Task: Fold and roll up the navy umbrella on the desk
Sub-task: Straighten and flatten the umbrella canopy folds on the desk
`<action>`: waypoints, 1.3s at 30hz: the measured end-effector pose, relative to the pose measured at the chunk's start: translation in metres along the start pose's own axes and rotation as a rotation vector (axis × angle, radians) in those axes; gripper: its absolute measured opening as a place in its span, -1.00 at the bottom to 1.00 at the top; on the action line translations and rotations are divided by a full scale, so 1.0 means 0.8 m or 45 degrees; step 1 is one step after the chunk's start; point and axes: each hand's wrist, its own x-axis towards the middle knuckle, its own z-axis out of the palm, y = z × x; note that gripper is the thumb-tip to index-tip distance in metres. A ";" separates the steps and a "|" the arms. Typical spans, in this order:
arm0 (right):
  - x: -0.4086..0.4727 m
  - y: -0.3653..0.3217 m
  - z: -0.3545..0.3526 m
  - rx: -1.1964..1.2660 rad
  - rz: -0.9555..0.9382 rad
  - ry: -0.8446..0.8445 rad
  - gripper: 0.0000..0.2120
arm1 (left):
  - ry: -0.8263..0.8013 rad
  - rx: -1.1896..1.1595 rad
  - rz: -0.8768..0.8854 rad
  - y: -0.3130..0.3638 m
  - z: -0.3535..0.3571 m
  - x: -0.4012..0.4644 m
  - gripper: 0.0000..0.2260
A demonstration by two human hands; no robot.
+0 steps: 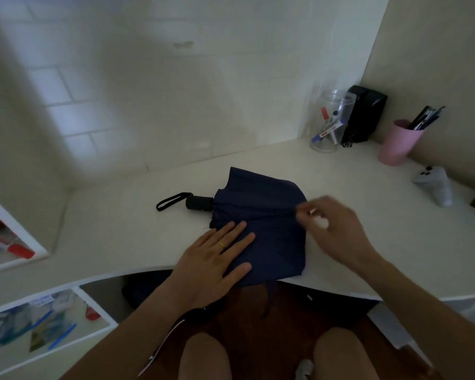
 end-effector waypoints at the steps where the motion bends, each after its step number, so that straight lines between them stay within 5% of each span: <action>1: 0.028 -0.001 -0.006 0.079 0.168 0.091 -0.77 | -0.001 0.005 0.004 0.000 0.000 0.000 -0.44; 6: 0.123 -0.003 -0.007 0.632 0.856 -0.347 -0.66 | 0.002 0.008 0.004 0.002 -0.002 0.000 -0.44; 9: 0.146 -0.007 0.004 0.844 0.855 -0.385 -0.64 | -0.008 0.001 0.003 0.001 -0.003 0.001 -0.45; 14: 0.154 -0.031 -0.021 1.112 0.601 -0.162 -0.58 | -0.089 0.004 -0.035 -0.003 -0.012 0.018 -0.40; 21: 0.028 -0.046 -0.038 0.523 0.059 0.010 -0.84 | -0.102 -0.056 -0.093 -0.005 -0.017 0.044 -0.44; 29: -0.051 0.013 0.024 0.241 0.046 -0.047 -0.73 | 0.168 -0.209 -0.095 0.004 -0.016 0.036 -0.49; 33: -0.056 0.020 0.031 0.111 -0.062 -0.052 -0.69 | 0.335 -0.413 -0.332 0.008 -0.018 0.024 -0.47; 37: -0.054 0.024 0.033 0.015 -0.122 -0.068 -0.85 | 0.457 -1.250 -0.720 0.019 -0.034 0.026 -0.45; 39: -0.053 0.023 0.033 0.009 -0.083 -0.079 -0.83 | 0.457 -1.183 -0.864 0.026 -0.038 0.030 -0.61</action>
